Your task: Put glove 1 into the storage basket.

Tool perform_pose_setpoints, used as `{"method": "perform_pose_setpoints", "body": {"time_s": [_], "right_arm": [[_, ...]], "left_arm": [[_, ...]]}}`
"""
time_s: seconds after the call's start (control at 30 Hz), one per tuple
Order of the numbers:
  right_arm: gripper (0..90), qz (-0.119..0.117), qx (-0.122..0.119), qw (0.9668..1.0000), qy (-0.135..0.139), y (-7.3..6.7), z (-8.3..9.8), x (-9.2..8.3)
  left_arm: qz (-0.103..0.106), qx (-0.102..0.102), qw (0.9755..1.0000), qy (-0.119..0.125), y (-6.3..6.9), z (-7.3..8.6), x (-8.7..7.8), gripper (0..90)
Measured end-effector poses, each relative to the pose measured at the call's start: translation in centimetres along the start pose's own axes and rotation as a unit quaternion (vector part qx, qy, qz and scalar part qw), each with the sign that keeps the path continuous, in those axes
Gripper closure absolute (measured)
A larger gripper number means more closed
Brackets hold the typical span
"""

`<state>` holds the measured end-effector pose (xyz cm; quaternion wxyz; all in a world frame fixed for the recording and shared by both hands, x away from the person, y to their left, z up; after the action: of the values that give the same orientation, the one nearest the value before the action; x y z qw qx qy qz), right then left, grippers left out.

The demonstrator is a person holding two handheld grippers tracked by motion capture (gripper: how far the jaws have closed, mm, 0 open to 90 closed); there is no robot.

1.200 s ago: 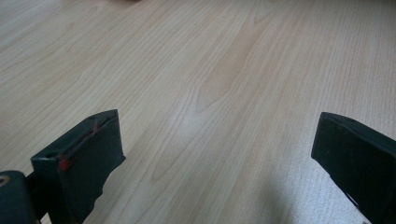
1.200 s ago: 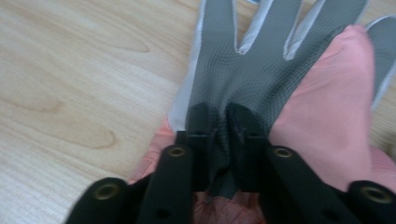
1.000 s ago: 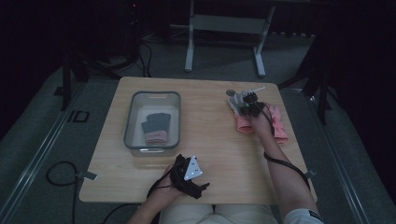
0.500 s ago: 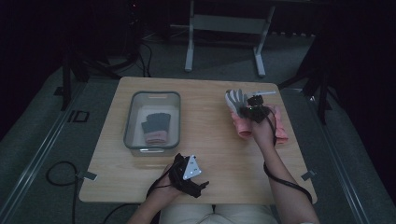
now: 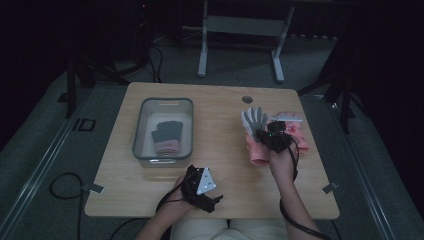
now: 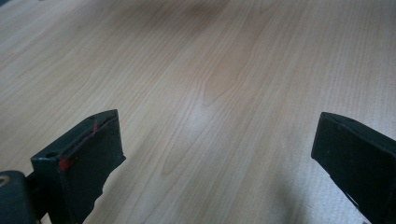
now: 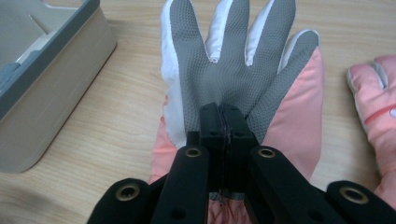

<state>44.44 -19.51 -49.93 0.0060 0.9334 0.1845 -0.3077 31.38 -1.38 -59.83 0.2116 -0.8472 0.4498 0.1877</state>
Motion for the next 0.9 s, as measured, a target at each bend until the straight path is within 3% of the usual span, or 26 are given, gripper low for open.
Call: {"method": "perform_pose_setpoints", "body": {"time_s": [0.33,0.7,0.9], "right_arm": [[88.7,-0.009,0.015,0.9995,-0.027,-1.7,3.0,1.3],[88.6,-0.004,0.035,0.9975,-0.061,-1.6,5.4,4.2],[88.1,-0.004,0.028,0.9965,-0.079,-2.0,6.5,5.8]], "left_arm": [[0.003,-0.001,1.0,0.002,0.3,0.0,0.1,1.4],[0.007,0.008,0.9999,-0.005,0.6,0.1,0.3,1.4],[0.008,0.002,0.9999,-0.006,0.5,0.2,0.2,1.4]]}}
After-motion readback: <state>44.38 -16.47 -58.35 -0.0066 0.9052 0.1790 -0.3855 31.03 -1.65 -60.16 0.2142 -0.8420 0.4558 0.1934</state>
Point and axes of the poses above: each handheld gripper's, and its own axes: x roughly forward along the jaws, z roughly out of its underside, y roughly to its right, the point moved 8 cm from there along x, roughly forward along the jaws, and after that the axes turned 5 degrees about y, right-handed, at the moved point
